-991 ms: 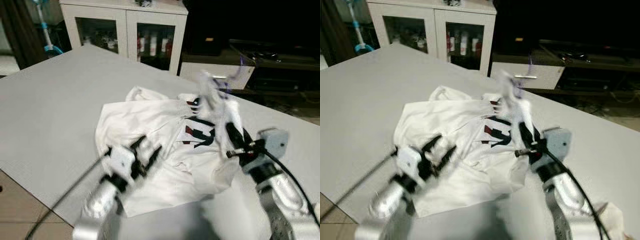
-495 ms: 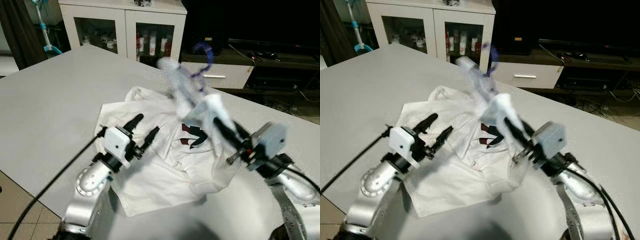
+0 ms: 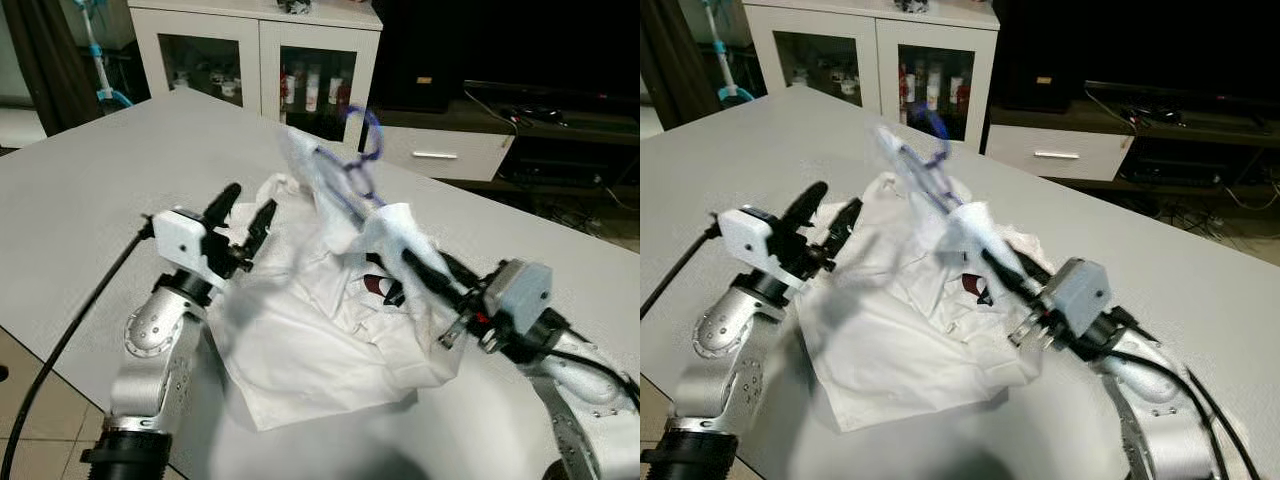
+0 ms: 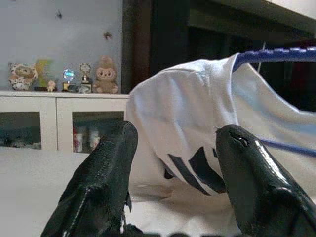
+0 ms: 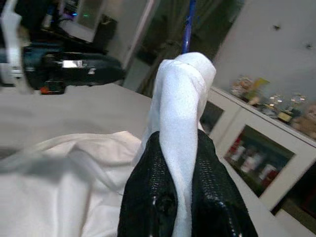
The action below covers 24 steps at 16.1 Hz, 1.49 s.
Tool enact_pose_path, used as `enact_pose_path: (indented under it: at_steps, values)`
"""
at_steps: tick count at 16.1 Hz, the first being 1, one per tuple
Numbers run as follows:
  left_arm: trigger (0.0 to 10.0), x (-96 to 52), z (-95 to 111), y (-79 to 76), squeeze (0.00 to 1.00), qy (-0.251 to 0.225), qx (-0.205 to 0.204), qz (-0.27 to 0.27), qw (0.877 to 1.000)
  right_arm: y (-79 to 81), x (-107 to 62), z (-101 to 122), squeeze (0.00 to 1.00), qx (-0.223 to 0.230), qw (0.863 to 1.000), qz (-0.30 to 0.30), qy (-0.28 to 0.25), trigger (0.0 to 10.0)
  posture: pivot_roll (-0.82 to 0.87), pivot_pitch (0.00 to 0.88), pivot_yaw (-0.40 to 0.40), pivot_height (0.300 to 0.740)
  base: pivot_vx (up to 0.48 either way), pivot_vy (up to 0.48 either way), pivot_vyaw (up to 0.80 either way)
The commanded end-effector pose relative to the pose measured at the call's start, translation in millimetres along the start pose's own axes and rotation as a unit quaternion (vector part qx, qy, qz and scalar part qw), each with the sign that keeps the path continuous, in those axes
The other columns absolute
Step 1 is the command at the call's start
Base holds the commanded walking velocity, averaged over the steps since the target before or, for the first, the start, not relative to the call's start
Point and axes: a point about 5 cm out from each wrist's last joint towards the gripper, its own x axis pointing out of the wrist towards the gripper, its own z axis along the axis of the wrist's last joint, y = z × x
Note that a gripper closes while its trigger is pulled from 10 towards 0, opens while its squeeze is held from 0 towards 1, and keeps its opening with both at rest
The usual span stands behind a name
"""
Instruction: Hang hanger
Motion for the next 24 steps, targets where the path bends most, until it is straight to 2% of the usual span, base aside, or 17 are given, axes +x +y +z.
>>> enact_pose_path:
  at_steps: [1, 2, 5, 8, 9, 13, 20, 21, 24]
  values:
    - [10.0, 5.0, 0, -3.2, 0.0, -0.002, -0.013, -0.011, 1.0, 1.6, 2.8, 7, 0.0, -0.016, 1.0, 0.016, -0.014, 10.0, 0.0, 0.02, -0.08, 0.74, 0.0, 0.0, 0.0]
    - [10.0, 6.4, 1, -9.1, 1.0, -0.01, -0.028, -0.033, 0.999, 5.6, 4.5, 7, 0.0, -0.017, 0.999, 0.024, -0.018, 10.0, 0.0, 0.023, -0.082, 0.74, 0.0, 0.0, 0.0]
    - [10.0, 4.8, -1, -23.4, 1.0, -0.006, -0.042, -0.083, 0.996, 9.0, 4.8, 8, 0.0, -0.02, 0.999, 0.034, -0.021, 10.0, -0.01, 0.025, -0.084, 0.74, 0.0, 0.0, 0.0]
    - [10.0, 6.6, -6, -23.7, 1.0, 0.008, -0.026, -0.071, 0.997, 10.8, 2.7, 8, 0.0, -0.023, 0.999, 0.046, -0.018, 10.0, -0.01, 0.025, -0.083, 0.74, 0.0, 0.0, 0.0]
    - [10.0, 7.8, -8, -22.1, 0.0, 0.016, -0.018, -0.068, 0.997, 11.3, 1.8, 8, 0.0, -0.026, 0.998, 0.051, -0.017, 10.0, -0.01, 0.022, -0.081, 0.74, 0.0, 0.0, 0.0]
    - [10.0, 11.9, -11, -7.9, 0.0, 0.028, -0.008, -0.018, 0.999, 11.9, -2.5, 10, 0.0, -0.022, 0.998, 0.059, -0.022, 10.0, -0.01, 0.018, -0.081, 0.74, 0.0, 0.0, 0.0]
    - [10.0, 14.6, -14, -8.3, 0.0, 0.031, -0.014, -0.015, 0.999, 17.0, -7.1, 13, 0.0, -0.013, 0.996, 0.079, -0.026, 10.0, -0.01, 0.015, -0.081, 0.74, 0.0, 0.0, 0.0]
    - [0.0, 14.3, -15, -7.4, 0.0, 0.031, -0.013, -0.012, 0.999, 16.3, -9.1, 13, 0.0, -0.009, 0.996, 0.081, -0.025, 10.0, -0.02, 0.014, -0.08, 0.74, 0.0, 0.0, 0.0]
    - [0.0, 12.7, -14, -7.8, 0.0, 0.024, -0.014, -0.017, 0.999, 15.6, -17.7, 12, 0.0, 0.001, 0.995, 0.095, -0.015, 10.0, -0.01, 0.016, -0.08, 0.74, 0.0, 0.0, 0.0]
